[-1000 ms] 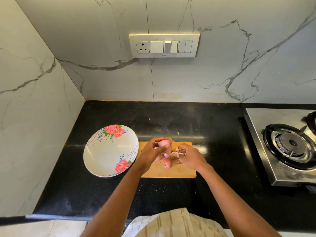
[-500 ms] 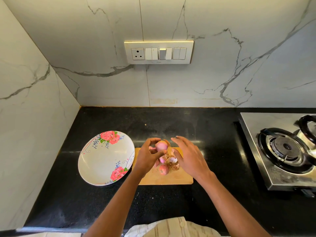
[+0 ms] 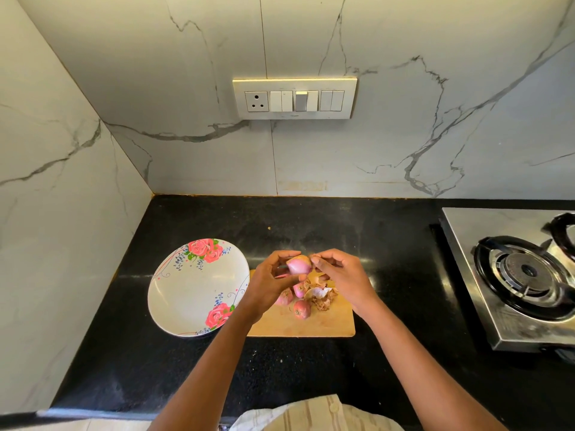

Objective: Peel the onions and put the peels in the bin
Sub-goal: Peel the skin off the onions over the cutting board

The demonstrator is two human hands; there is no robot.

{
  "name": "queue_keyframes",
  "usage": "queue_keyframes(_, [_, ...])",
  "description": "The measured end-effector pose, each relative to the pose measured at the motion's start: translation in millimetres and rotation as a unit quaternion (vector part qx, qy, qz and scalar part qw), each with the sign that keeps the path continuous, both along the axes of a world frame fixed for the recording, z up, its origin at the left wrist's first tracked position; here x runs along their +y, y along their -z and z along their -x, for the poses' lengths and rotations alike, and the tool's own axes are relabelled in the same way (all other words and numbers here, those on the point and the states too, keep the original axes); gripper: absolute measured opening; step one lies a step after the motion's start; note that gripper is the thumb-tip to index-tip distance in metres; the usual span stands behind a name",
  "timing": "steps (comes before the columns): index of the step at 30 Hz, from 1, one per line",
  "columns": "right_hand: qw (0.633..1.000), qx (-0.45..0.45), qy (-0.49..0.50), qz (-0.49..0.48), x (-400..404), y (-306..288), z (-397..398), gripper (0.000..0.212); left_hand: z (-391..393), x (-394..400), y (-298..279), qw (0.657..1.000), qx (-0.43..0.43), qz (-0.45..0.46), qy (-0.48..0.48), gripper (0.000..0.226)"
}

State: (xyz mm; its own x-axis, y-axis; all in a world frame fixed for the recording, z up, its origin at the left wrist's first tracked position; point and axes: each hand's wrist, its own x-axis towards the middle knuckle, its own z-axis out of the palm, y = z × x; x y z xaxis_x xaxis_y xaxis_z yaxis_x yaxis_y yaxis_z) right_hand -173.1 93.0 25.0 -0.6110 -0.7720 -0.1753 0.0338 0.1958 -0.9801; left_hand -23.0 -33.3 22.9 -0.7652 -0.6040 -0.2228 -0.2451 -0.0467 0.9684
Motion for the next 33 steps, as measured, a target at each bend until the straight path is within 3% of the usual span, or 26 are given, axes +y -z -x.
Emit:
queue_keyframes(8, [0.99,0.095,0.064,-0.081,1,8,8,0.007,-3,9,-2,0.999,0.027,-0.035,0.014,0.044])
queue_keyframes(14, [0.951,0.217,-0.029,-0.219,10,30,12,0.004,-5,4,2,0.998,0.024,-0.052,-0.022,0.047])
queue_keyframes(18, [0.927,0.267,-0.082,-0.25,14,44,10,0.022,-1,5,1,0.997,0.018,-0.071,-0.022,0.049])
queue_keyframes(27, [0.94,0.268,-0.061,-0.201,6,24,9,0.021,2,2,-1,0.999,0.008,0.004,-0.047,0.05])
queue_keyframes(30, [0.974,0.196,-0.027,-0.109,0,-1,12,0.019,5,1,-4,0.995,-0.005,0.072,-0.07,0.051])
queue_keyframes(33, [0.986,0.133,-0.075,-0.06,-6,-20,8,0.024,9,3,-7,0.989,-0.004,0.12,-0.084,0.047])
